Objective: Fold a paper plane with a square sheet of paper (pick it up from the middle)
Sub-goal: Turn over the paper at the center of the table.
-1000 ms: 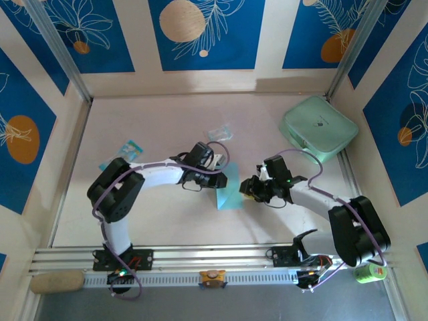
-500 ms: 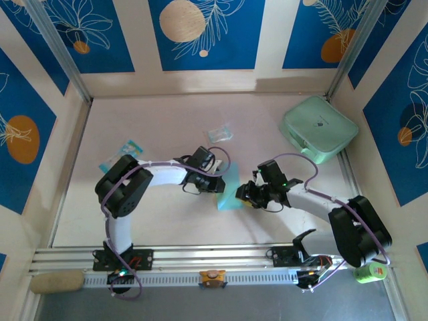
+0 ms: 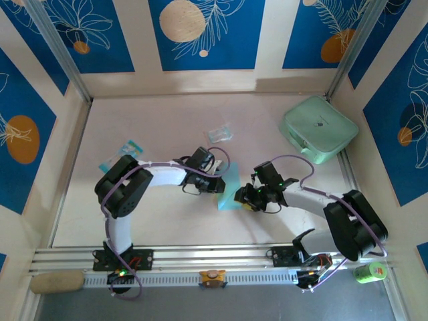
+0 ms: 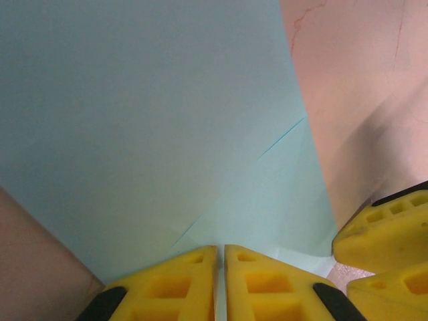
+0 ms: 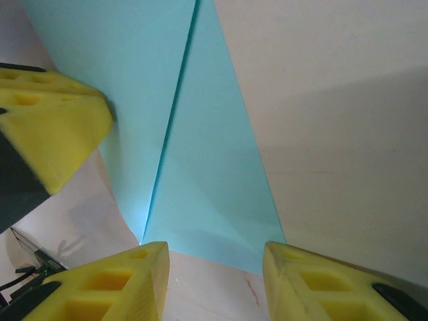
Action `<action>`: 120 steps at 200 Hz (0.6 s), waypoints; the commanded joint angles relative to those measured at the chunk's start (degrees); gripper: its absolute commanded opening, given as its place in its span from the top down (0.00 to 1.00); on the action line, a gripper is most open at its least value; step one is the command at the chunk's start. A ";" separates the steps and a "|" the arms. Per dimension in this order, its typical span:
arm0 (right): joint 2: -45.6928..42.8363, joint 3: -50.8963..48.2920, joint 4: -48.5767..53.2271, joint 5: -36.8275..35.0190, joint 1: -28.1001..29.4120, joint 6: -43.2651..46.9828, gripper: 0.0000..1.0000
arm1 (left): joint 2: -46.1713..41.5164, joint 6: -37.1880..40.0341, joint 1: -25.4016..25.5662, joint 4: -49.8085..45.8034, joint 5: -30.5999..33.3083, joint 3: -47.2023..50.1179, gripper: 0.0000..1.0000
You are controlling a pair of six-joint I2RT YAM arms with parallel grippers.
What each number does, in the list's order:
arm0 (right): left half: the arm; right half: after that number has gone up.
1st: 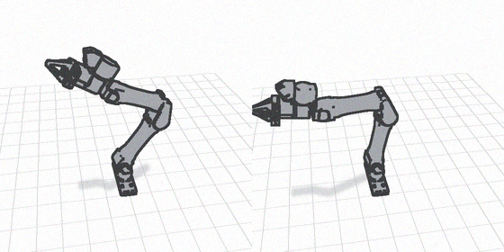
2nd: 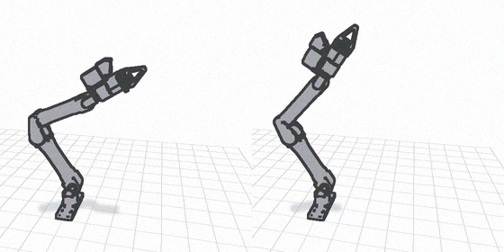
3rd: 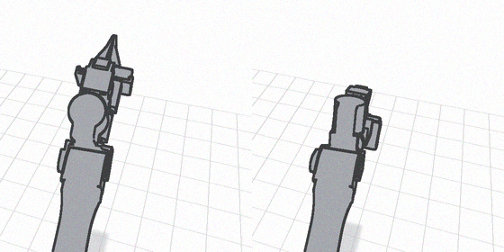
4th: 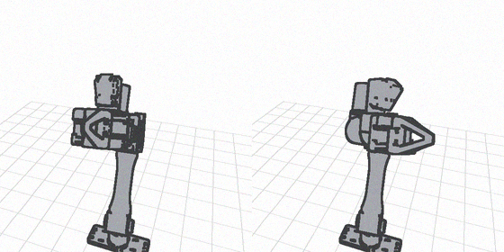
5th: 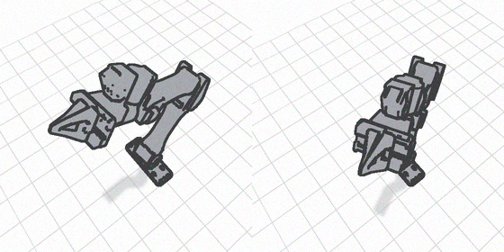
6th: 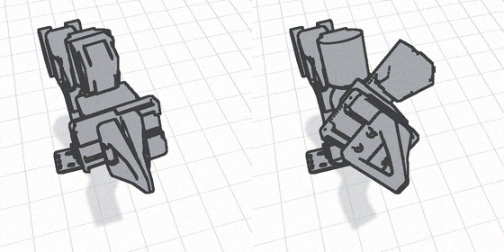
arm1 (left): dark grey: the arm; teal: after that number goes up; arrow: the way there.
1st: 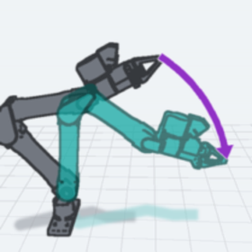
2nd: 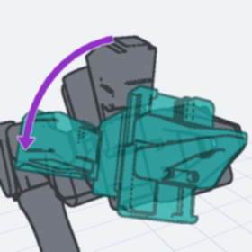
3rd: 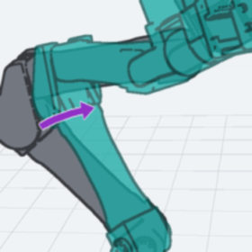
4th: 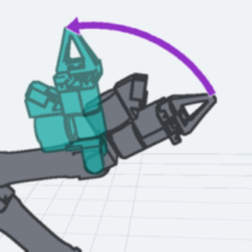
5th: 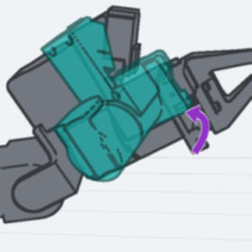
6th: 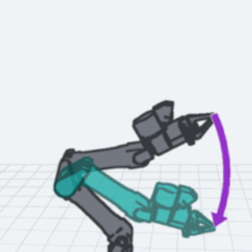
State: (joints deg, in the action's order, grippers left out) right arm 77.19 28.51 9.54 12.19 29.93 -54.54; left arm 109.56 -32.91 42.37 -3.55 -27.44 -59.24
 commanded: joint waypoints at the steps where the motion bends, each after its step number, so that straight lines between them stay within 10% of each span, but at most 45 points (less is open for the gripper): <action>1: 1.45 1.30 -1.34 0.58 0.87 -1.47 0.58 | -0.12 -0.54 -0.31 -1.52 -0.05 1.85 0.88; 120: 10.76 10.05 -4.34 3.72 -3.04 2.28 0.49 | -0.45 -0.98 -0.29 -1.22 -0.59 1.86 0.89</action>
State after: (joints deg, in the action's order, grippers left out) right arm 86.26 36.60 4.58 14.04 28.16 -54.28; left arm 109.47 -33.30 42.37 -2.46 -28.01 -58.74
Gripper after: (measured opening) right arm 0.511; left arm 0.115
